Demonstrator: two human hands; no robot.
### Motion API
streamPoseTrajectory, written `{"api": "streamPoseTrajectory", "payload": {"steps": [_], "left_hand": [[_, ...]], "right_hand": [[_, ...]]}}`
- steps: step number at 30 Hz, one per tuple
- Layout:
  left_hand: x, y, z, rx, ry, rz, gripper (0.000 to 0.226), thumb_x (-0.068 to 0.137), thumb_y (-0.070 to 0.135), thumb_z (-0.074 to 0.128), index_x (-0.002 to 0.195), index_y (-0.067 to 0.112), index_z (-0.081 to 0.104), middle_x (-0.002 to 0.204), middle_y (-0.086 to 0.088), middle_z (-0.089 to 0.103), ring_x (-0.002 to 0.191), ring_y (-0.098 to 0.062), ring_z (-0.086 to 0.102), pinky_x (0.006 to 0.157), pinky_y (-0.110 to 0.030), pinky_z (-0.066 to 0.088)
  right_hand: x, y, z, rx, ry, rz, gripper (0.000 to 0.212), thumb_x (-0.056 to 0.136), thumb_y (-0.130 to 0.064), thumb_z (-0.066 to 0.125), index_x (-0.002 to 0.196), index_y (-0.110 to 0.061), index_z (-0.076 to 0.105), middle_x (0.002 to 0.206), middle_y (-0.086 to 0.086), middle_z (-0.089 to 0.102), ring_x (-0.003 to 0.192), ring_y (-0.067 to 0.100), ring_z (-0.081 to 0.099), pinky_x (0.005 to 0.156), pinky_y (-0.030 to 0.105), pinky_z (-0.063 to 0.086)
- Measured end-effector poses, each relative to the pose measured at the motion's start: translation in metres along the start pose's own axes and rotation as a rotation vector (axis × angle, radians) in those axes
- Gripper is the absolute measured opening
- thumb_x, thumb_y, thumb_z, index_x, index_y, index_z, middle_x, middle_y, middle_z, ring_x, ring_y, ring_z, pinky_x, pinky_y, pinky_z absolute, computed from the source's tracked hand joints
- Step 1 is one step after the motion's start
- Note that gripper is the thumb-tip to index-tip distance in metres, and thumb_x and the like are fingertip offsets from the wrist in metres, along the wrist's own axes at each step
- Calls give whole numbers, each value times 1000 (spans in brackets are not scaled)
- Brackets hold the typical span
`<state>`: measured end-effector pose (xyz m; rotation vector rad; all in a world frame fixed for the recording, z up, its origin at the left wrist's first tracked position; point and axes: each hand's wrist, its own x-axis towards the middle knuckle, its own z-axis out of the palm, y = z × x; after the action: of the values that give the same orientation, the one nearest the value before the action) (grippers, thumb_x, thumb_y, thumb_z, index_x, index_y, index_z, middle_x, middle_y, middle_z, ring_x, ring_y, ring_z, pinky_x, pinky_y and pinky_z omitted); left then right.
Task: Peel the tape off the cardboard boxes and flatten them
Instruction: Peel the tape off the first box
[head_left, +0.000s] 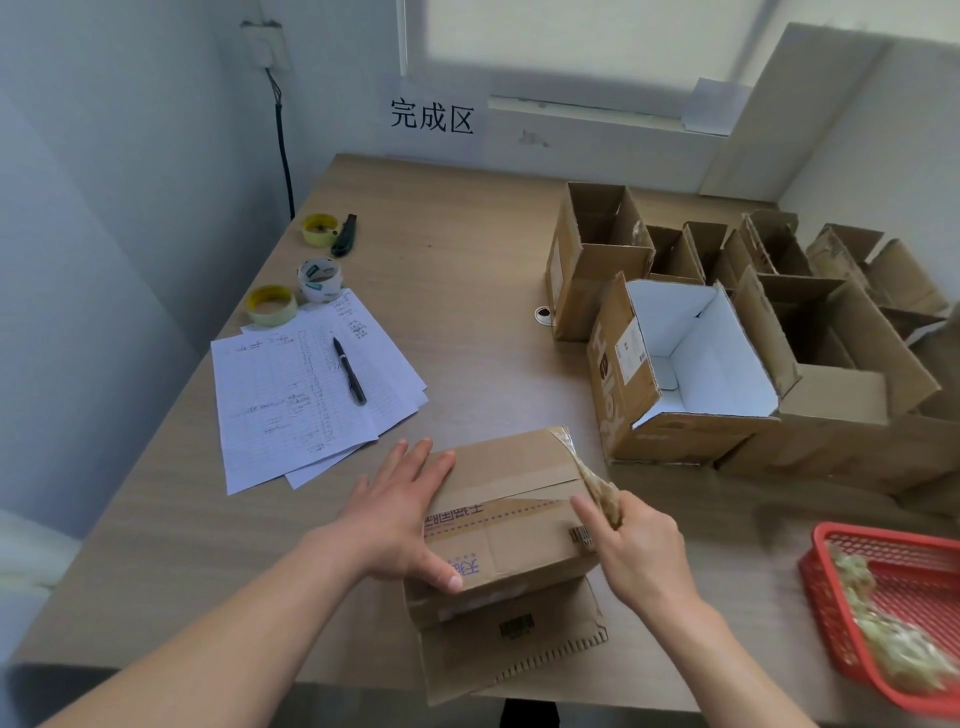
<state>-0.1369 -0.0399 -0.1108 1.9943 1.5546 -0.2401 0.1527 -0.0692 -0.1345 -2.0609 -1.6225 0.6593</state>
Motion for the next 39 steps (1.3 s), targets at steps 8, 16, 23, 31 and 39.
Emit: {"api": "streamPoseTrajectory", "payload": {"steps": [8, 16, 23, 31, 39], "left_hand": [[-1, 2, 2, -9, 17, -7, 145, 51, 72, 82, 156, 37, -11, 162, 11, -27, 147, -17, -30, 121, -55, 1], [-7, 2, 3, -20, 11, 14, 142, 53, 71, 83, 155, 39, -11, 161, 13, -28, 147, -16, -31, 120, -54, -2], [-3, -2, -1, -46, 6, -3, 143, 54, 72, 82, 156, 38, -12, 162, 11, -27, 147, -17, -30, 122, -55, 1], [9, -1, -13, 60, -15, 34, 143, 54, 72, 82, 156, 36, -11, 163, 8, -24, 148, -20, -28, 122, -54, -3], [18, 6, -30, 173, 101, 59, 136, 60, 54, 86, 155, 39, -9, 163, 6, -25, 149, -22, -26, 121, -51, -4]], "right_hand": [[-2, -2, 13, 77, 99, 56, 48, 101, -42, 49, 59, -19, 52, 59, -4, 59, 65, 24, 54, 57, 36, 30], [-12, 3, 20, 61, 284, -52, 40, 98, -16, 58, 61, -2, 53, 51, 5, 53, 51, 31, 49, 52, 40, 37], [7, -11, -1, -96, 144, -150, 35, 97, -30, 59, 64, -19, 54, 57, -8, 54, 57, 22, 48, 54, 34, 32], [21, -28, -10, -5, -116, 200, 67, 78, -81, 48, 115, -28, 62, 109, -1, 70, 94, 19, 60, 75, 37, 48], [37, -45, 14, -65, -124, 134, 47, 98, -58, 42, 122, -18, 39, 113, 7, 64, 95, 29, 57, 77, 40, 42]]}}
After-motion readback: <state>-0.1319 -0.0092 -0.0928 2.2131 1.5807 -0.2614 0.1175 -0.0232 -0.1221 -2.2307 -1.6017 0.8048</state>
